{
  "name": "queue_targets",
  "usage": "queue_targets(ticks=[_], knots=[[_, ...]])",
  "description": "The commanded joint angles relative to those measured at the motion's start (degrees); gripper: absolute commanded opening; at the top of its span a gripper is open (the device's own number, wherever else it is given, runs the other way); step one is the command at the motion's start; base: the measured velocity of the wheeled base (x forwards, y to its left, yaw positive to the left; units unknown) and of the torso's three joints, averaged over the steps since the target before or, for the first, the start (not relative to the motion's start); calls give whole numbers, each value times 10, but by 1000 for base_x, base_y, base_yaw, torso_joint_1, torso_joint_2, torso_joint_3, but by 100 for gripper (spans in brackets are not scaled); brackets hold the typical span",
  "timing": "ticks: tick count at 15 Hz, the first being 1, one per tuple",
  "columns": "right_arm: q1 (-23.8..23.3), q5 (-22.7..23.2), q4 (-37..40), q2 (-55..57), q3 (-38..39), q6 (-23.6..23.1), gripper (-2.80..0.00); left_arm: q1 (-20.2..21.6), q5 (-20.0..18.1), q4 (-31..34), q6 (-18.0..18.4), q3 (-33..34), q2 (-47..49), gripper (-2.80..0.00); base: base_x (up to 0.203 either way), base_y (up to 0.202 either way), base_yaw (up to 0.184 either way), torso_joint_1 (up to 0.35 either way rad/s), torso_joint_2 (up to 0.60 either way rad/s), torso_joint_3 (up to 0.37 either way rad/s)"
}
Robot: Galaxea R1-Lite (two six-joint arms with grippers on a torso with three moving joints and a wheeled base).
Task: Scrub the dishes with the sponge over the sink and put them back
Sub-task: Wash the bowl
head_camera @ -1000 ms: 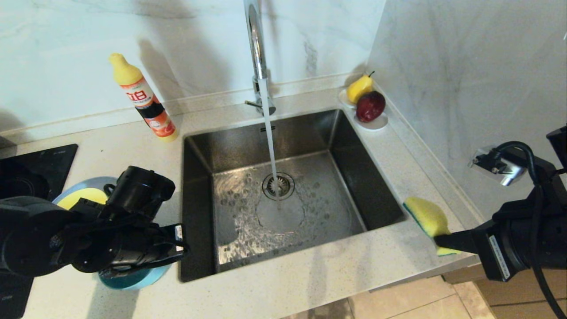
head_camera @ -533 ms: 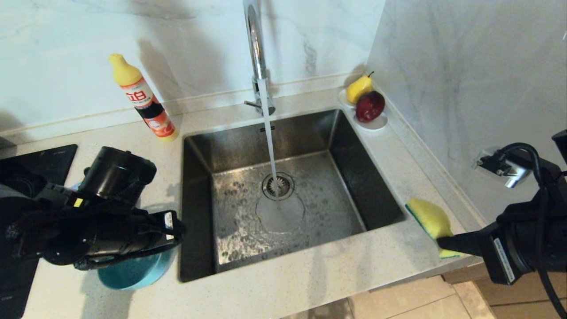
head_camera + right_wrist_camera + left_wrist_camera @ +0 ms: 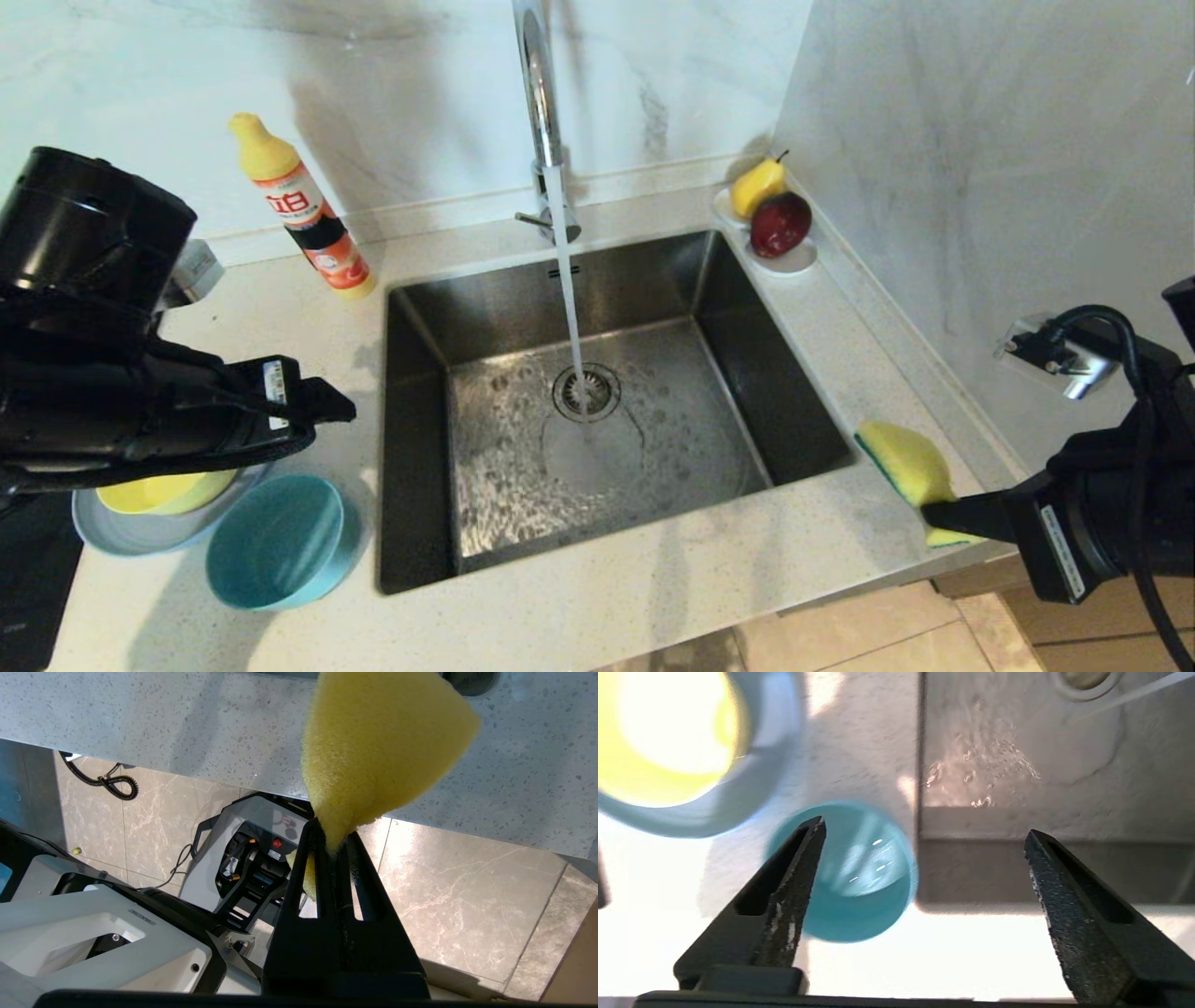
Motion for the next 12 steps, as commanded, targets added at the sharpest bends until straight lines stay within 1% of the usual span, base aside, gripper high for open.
queue_targets(ticks=[1, 3, 5, 6, 8, 11, 12], knots=[[0, 0, -3, 5, -3, 0, -280, 38, 10, 37, 2, -1, -11, 0, 0, 0, 0, 0, 0, 0], [0, 1, -5, 15, -7, 1, -280, 76, 12, 48, 6, 6, -12, 0, 0, 0, 0, 0, 0, 0], [0, 4, -5, 26, -10, 2, -280, 117, 11, 48, 15, 29, -10, 0, 0, 0, 0, 0, 0, 0], [0, 8, -5, 29, -11, 2, -280, 128, 9, 48, 15, 41, -10, 0, 0, 0, 0, 0, 0, 0], [0, 8, -5, 34, -11, 2, -280, 138, 1, 57, 13, 65, -11, 0, 0, 0, 0, 0, 0, 0], [0, 8, -5, 40, -13, 1, -280, 161, -43, 89, 7, 78, -13, 0, 0, 0, 0, 0, 0, 0], [0, 8, -5, 41, -15, 1, -280, 165, -52, 92, 2, 86, -14, 0, 0, 0, 0, 0, 0, 0]])
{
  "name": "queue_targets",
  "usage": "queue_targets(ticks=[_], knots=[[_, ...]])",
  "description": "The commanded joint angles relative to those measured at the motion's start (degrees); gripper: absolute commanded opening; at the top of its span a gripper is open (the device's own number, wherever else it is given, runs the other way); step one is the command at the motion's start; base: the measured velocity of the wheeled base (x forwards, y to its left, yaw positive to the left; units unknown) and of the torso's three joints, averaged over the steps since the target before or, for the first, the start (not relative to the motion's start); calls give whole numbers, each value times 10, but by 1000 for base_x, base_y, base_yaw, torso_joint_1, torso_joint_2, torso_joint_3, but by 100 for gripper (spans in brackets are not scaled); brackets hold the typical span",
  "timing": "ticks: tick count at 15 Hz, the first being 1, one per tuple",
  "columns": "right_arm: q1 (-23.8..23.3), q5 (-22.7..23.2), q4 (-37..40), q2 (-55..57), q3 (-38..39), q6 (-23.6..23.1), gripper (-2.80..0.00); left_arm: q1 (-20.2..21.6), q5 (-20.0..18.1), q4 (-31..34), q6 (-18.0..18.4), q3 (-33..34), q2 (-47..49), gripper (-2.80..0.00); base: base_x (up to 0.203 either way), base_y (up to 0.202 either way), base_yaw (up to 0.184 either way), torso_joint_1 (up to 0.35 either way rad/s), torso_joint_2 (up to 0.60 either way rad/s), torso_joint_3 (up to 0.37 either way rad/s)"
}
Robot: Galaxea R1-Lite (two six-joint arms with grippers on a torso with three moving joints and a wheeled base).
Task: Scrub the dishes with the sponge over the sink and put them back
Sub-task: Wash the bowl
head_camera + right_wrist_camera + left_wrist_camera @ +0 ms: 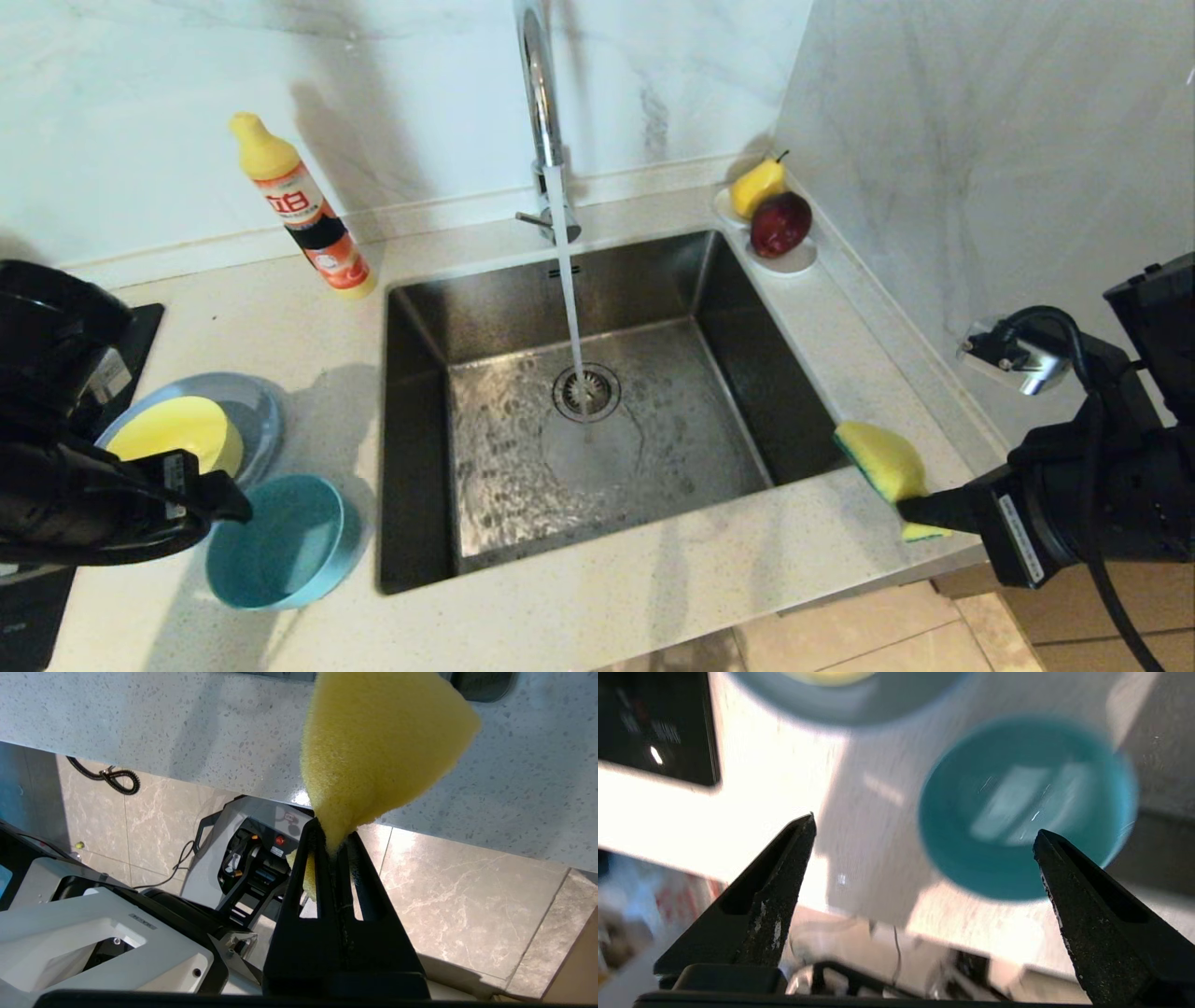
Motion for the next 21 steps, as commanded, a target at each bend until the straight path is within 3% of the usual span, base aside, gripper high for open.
queue_targets(ticks=[1, 5, 9, 16, 21], knots=[[1, 0, 1, 8, -3, 0, -280, 10, -9, 3, -7, 18, -3, 0, 0, 0, 0, 0, 0, 0], [1, -1, 1, 10, -3, 0, -280, 17, -12, -11, -11, 67, 8, 0, 0, 0, 0, 0, 0, 0], [0, -1, 1, 12, -3, 1, -280, 31, -11, -98, -11, 114, 43, 0, 0, 0, 0, 0, 0, 0], [0, -1, 2, 15, -3, 0, -280, 33, -43, -108, -25, 118, 68, 0, 0, 0, 0, 0, 0, 0], [0, -1, 2, 14, -1, 1, -280, 33, -42, -115, -25, 130, 81, 0, 0, 0, 0, 0, 0, 0]])
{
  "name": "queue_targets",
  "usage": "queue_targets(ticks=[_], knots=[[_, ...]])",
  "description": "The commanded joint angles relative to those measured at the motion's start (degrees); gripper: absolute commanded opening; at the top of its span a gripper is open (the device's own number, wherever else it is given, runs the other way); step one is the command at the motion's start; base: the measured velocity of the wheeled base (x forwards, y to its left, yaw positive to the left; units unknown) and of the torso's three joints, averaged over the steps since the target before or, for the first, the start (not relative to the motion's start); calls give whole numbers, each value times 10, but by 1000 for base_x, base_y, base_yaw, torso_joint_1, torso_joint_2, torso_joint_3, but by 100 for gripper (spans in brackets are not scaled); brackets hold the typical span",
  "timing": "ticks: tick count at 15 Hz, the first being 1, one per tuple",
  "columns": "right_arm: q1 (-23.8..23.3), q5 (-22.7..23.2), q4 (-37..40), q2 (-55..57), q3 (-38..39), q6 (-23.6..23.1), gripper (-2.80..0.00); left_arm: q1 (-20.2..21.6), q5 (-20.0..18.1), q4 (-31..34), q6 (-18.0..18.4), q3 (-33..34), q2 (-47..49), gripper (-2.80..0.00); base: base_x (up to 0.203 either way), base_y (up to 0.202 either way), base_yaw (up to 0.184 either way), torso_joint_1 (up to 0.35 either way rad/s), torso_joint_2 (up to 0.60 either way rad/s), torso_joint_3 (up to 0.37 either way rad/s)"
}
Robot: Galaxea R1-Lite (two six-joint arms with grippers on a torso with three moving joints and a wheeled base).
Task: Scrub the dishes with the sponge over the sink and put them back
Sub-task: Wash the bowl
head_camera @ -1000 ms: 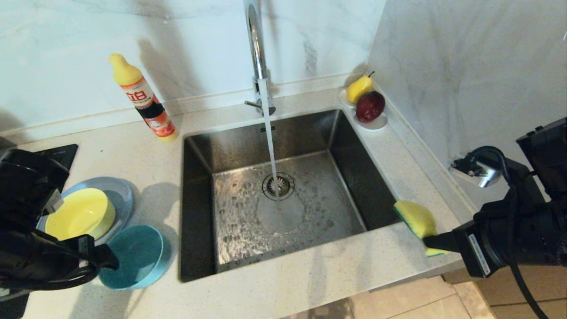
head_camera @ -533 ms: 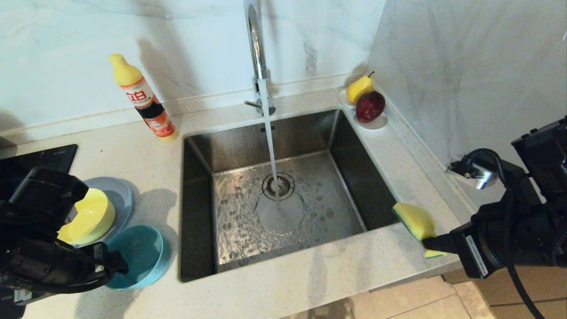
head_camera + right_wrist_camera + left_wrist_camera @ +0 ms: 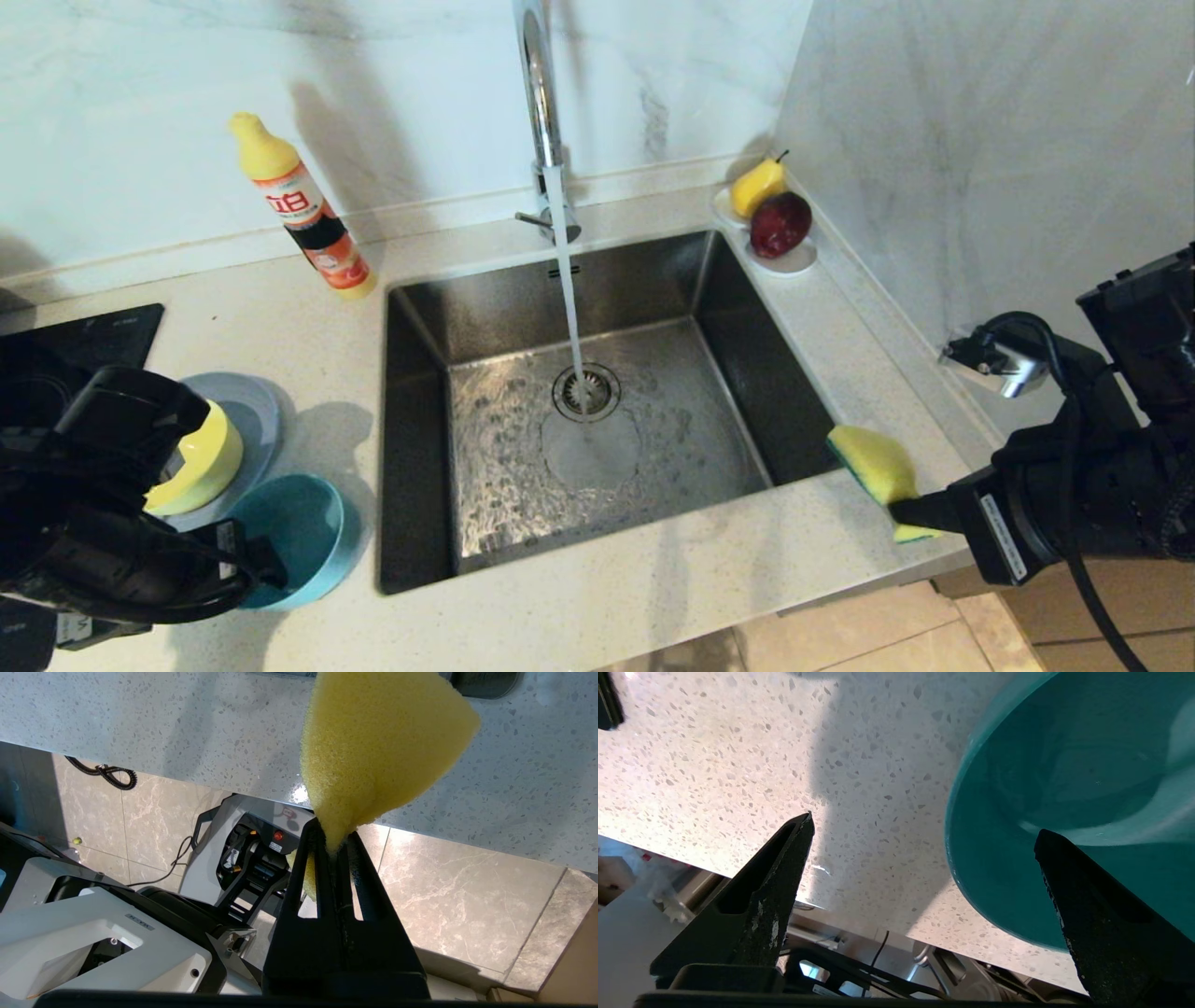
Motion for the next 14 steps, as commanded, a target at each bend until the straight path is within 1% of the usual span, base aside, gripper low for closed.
queue_targets(ticks=[1, 4, 7, 8, 14], knots=[[-2, 0, 1, -1, 4, 0, -280, 0, 2, -9, -1, 9, 13, 0, 0, 0, 0, 0, 0, 0], [-7, 0, 1, -2, 1, 0, -280, 0, 2, -31, -1, 24, 21, 0, 0, 0, 0, 0, 0, 0], [-7, 0, 1, -2, 1, 0, -280, 1, 5, -32, -2, 25, 26, 0, 0, 0, 0, 0, 0, 0], [-7, 0, 1, -3, 1, 0, -280, 1, 6, -32, -2, 25, 28, -280, 0, 0, 0, 0, 0, 0], [-7, 1, 1, -6, 1, 0, -280, 4, 2, -32, -2, 25, 27, -280, 0, 0, 0, 0, 0, 0]])
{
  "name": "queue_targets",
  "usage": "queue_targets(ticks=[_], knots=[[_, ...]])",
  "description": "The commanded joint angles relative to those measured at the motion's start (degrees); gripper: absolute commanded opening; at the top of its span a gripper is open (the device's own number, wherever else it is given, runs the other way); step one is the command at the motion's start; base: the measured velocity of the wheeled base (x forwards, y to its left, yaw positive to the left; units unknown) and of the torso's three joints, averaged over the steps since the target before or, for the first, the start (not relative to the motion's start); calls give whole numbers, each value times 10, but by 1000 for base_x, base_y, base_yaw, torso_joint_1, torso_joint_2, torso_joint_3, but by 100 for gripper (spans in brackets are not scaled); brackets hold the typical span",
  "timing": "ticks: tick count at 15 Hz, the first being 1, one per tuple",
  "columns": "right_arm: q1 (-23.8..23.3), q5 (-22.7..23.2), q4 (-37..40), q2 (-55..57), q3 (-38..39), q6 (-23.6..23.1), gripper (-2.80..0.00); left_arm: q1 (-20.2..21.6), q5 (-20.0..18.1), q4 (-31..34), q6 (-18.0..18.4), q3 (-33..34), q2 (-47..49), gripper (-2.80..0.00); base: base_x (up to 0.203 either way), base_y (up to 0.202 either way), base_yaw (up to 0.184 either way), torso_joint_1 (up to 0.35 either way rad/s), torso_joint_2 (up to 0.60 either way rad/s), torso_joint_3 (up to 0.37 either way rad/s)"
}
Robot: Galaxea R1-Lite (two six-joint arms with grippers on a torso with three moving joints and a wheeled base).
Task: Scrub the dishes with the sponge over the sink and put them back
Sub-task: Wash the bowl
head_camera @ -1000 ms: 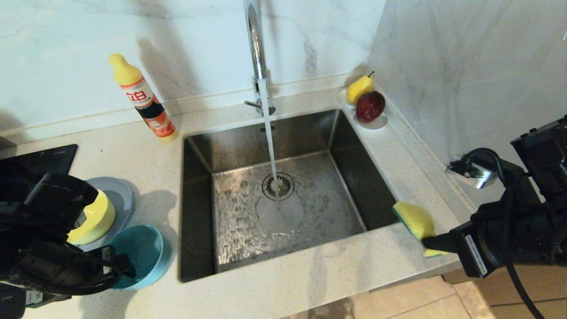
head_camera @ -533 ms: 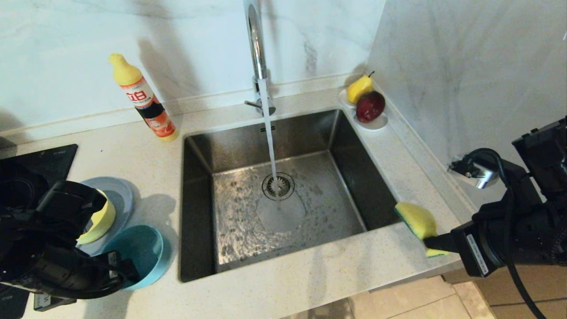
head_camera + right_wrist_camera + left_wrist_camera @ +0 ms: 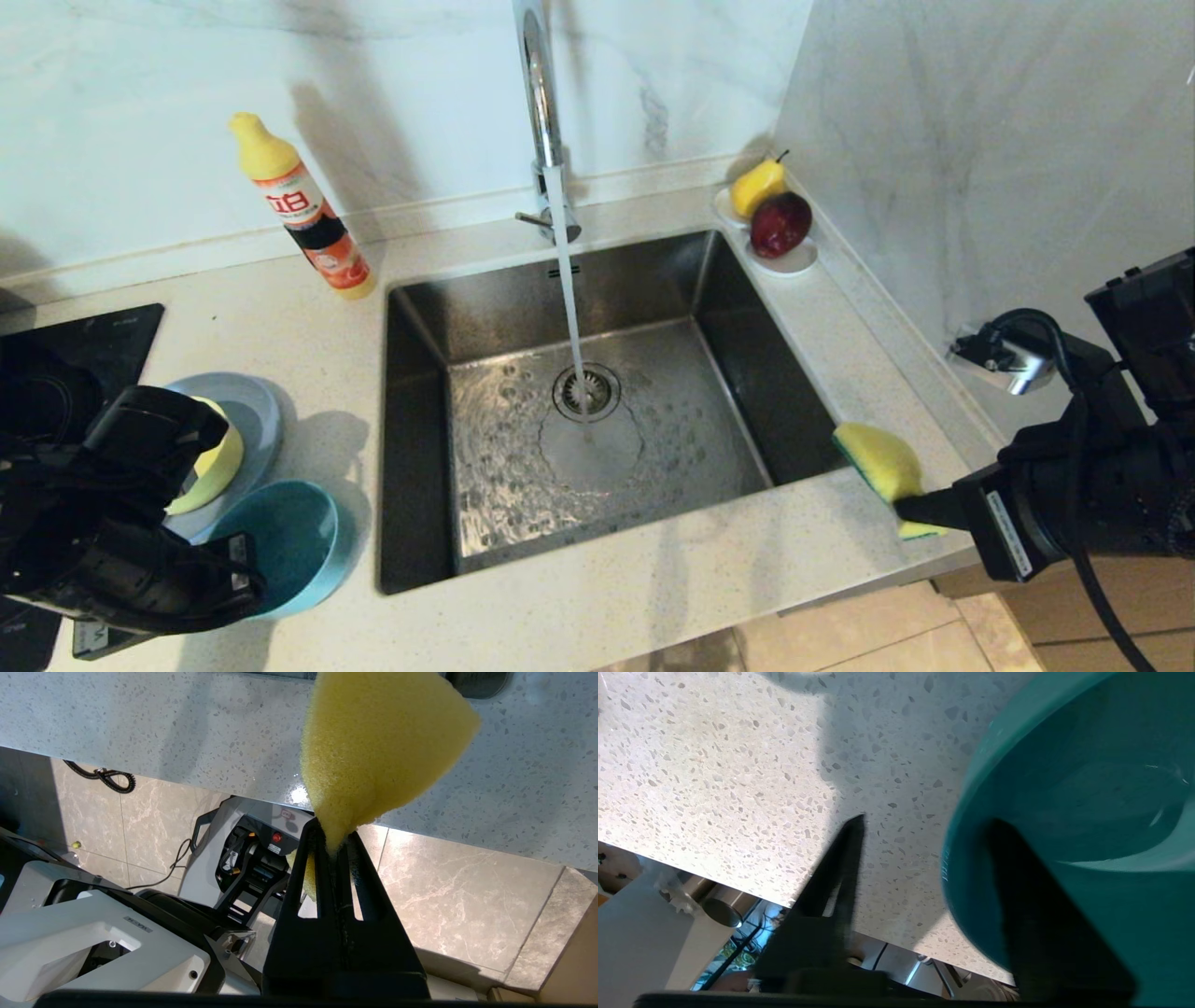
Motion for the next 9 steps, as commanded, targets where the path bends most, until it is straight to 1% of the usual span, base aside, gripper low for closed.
queue_targets(ticks=[1, 4, 6, 9], knots=[[0, 1, 1, -3, 0, 1, -280, 0, 0, 1, -3, -1, 0, -280, 0, 0, 0, 0, 0, 0], [0, 0, 2, -2, 1, 1, -280, 0, -6, 1, -4, -8, -25, -280, 0, 0, 0, 0, 0, 0], [0, 1, 1, -2, 6, 1, -280, -1, -30, 5, -3, -21, -60, -280, 0, 0, 0, 0, 0, 0], [0, 0, 1, -1, 10, 2, -280, -5, -36, 10, -2, -39, -85, -280, 0, 0, 0, 0, 0, 0]])
